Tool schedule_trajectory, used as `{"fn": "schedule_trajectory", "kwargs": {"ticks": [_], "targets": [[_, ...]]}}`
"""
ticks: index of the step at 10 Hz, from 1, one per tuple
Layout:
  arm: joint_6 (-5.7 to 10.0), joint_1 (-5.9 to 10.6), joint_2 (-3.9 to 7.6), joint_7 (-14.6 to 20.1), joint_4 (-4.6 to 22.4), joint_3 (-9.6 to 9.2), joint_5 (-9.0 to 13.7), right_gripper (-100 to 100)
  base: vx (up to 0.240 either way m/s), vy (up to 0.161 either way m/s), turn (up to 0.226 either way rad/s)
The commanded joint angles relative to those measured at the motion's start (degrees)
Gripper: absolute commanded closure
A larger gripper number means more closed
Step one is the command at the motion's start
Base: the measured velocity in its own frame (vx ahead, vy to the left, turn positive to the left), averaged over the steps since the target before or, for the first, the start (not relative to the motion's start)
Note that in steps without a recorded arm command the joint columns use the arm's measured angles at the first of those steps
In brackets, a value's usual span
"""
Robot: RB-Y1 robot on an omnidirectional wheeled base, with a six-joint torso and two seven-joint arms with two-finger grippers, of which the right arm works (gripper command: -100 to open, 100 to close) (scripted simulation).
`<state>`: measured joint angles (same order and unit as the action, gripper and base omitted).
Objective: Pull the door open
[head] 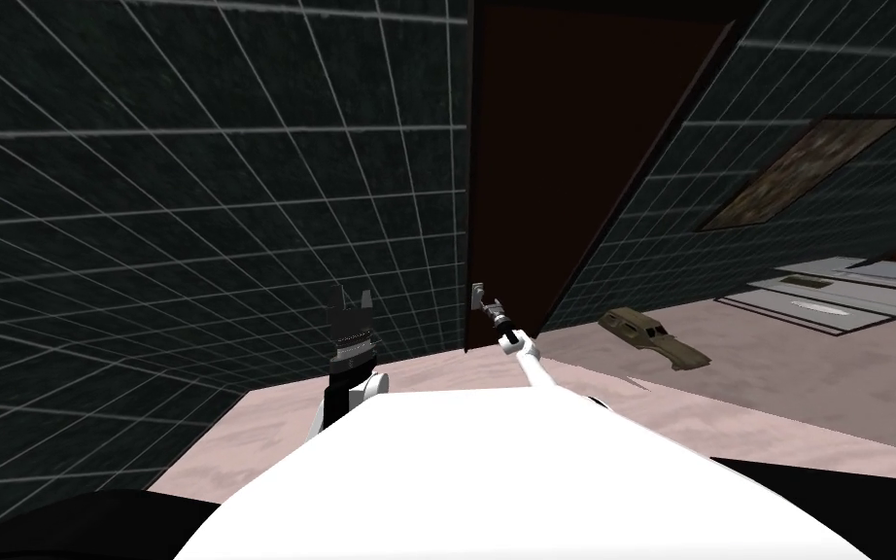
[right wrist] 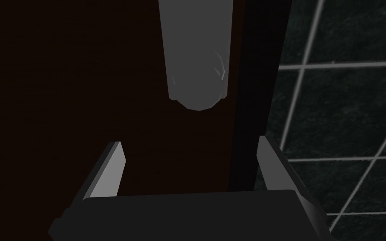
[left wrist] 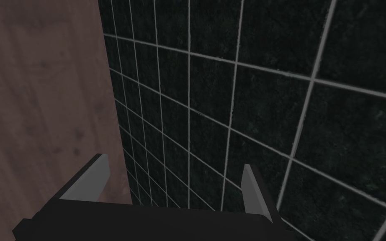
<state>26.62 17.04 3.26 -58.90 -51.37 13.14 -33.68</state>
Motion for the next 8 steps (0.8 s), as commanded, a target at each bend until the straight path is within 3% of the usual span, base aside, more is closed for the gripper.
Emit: {"fn": "schedule_trajectory", "kwargs": {"ticks": [1,3,6,7,8], "targets": [[-0.04,-0.55,1.96,1.6,-0.5,-0.04,0.3,-100,0.138,0.102,0.084],[1.0,-0.69,4.62,3.2,0.6,1.05,1.2,-100,0.163,0.122,0.147],[2.23,-0.84,7.44,5.0,2.0,2.33,2.2,-100,0.191,0.09,0.108],[2.13,-1.0,6.71,4.3,1.8,2.16,2.0,-100,0.077,0.024,0.002],[2.13,-1.0,6.71,4.3,1.8,2.16,2.0,100,-0.022,-0.001,-0.025]]}}
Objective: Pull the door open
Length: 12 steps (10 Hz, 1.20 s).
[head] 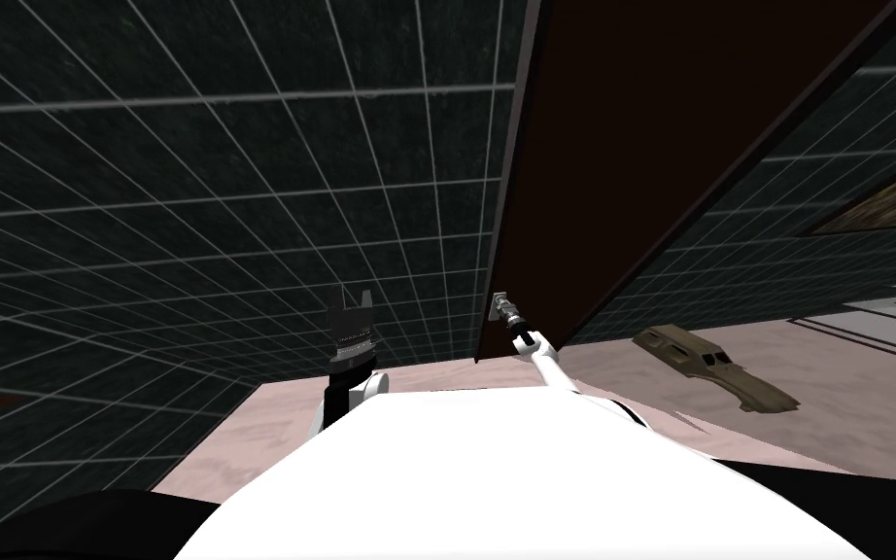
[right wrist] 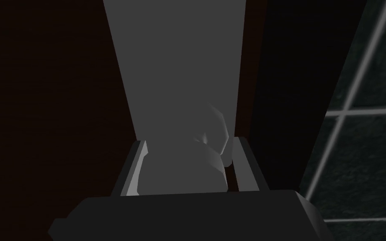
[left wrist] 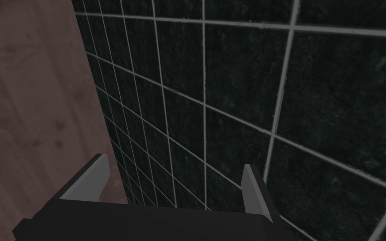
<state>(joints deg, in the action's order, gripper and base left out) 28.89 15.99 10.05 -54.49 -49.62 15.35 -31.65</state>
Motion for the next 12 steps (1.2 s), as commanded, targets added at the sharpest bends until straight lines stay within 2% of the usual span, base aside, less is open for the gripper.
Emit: {"fn": "schedule_trajectory", "kwargs": {"ticks": [1,5,12], "targets": [[-0.15,0.06,-0.07,-0.1,0.0,-0.05,0.0,100,-0.03,-0.019,0.001],[-0.15,0.06,-0.07,-0.1,0.0,-0.05,0.0,100,-0.007,-0.004,0.007],[-0.16,0.38,0.47,10.6,0.5,-1.26,4.9,100,-0.031,-0.026,0.051]]}}
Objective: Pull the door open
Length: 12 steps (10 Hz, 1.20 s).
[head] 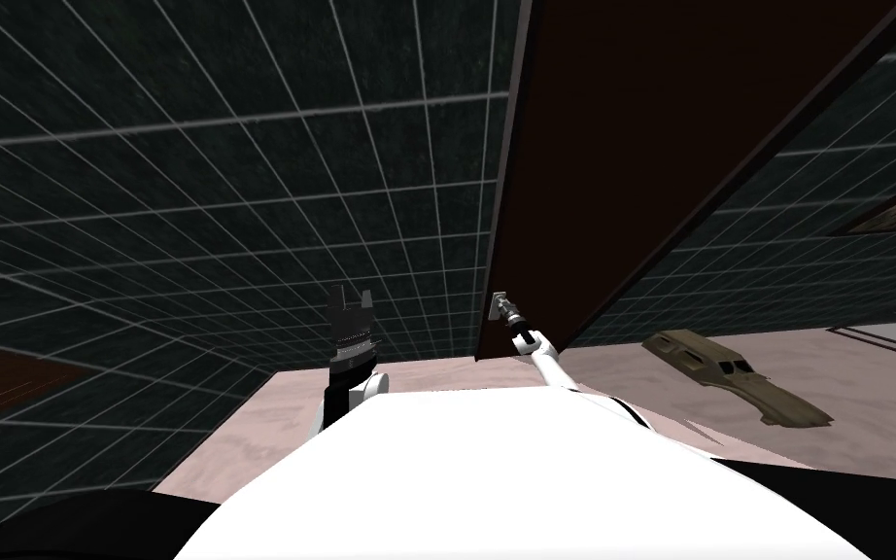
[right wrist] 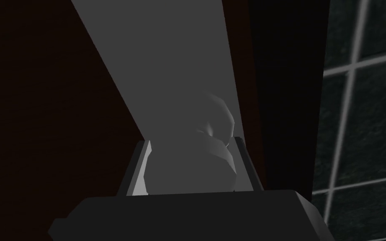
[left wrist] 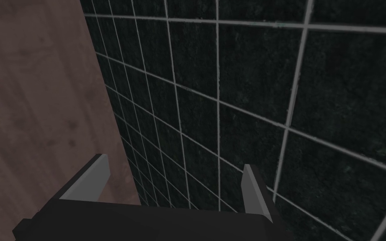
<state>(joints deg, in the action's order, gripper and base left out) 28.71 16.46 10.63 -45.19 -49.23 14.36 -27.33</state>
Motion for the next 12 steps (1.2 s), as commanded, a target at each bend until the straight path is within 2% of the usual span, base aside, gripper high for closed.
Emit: {"fn": "schedule_trajectory", "kwargs": {"ticks": [1,3,4,6,7,8,9,11,12], "targets": [[0.03,-0.09,-0.11,1.7,0.1,-0.27,0.6,100,-0.033,-0.02,0.029],[0.03,0.05,0.09,5.4,0.3,-0.79,2.7,100,-0.037,-0.028,0.06],[0.03,0.05,0.09,5.9,0.3,-0.79,2.7,100,-0.033,-0.028,0.033],[0.03,0.2,0.32,9.5,0.5,-1.39,5.1,100,-0.042,-0.026,0.069],[0.03,0.2,0.32,10.3,0.5,-1.39,5.1,100,-0.038,-0.029,0.038],[0.03,0.29,0.45,12.3,0.6,-1.72,6.5,100,-0.035,-0.029,0.055],[0.03,0.29,0.45,12.6,0.6,-1.72,6.5,100,-0.027,-0.024,0.035],[0.04,0.46,0.71,16.3,0.9,-2.39,9.2,100,-0.044,-0.037,0.078],[0.04,0.46,0.71,17.2,0.9,-2.39,9.2,100,-0.044,-0.036,0.045]]}}
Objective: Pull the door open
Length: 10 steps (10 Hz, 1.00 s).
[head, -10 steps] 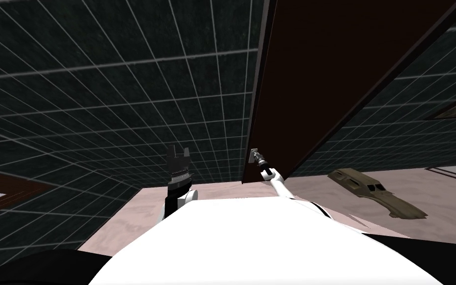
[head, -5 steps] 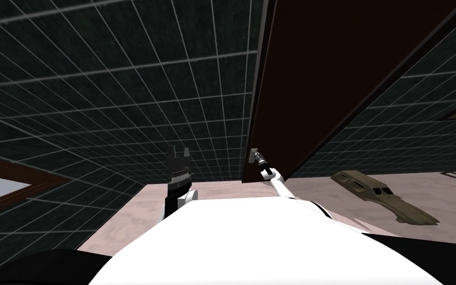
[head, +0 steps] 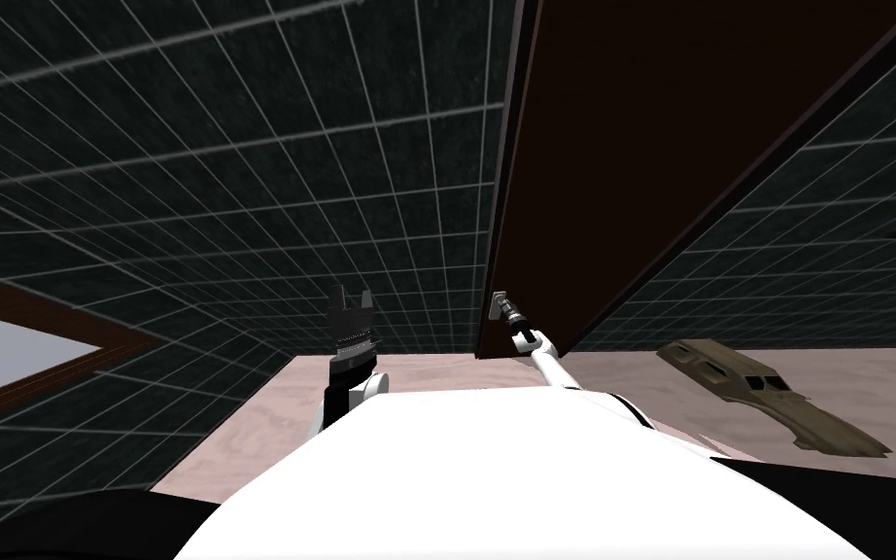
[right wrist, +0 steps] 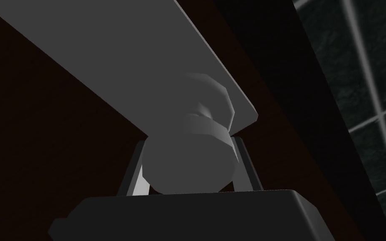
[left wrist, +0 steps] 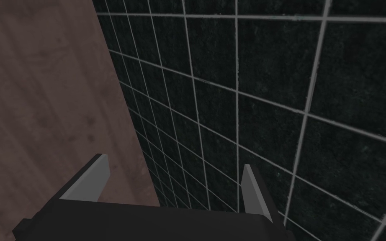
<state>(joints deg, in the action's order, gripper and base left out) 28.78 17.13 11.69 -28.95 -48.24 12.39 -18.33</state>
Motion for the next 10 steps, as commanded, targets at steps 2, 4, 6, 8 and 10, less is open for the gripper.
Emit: {"fn": "schedule_trajectory", "kwargs": {"ticks": [2,4,6,8,10], "targets": [[-0.03,-0.11,-0.2,3.3,0.0,-0.8,1.7,100,-0.047,-0.029,0.058],[-0.02,-0.01,-0.05,5.6,0.2,-1.18,3.3,100,-0.036,-0.034,0.063],[-0.02,0.09,0.1,7.9,0.3,-1.57,4.8,100,-0.04,-0.023,0.053],[-0.02,0.3,0.42,11.7,0.6,-2.39,8.2,100,-0.061,-0.045,0.098],[-0.02,0.41,0.58,14.6,0.8,-2.82,9.9,100,-0.058,-0.036,0.069]]}}
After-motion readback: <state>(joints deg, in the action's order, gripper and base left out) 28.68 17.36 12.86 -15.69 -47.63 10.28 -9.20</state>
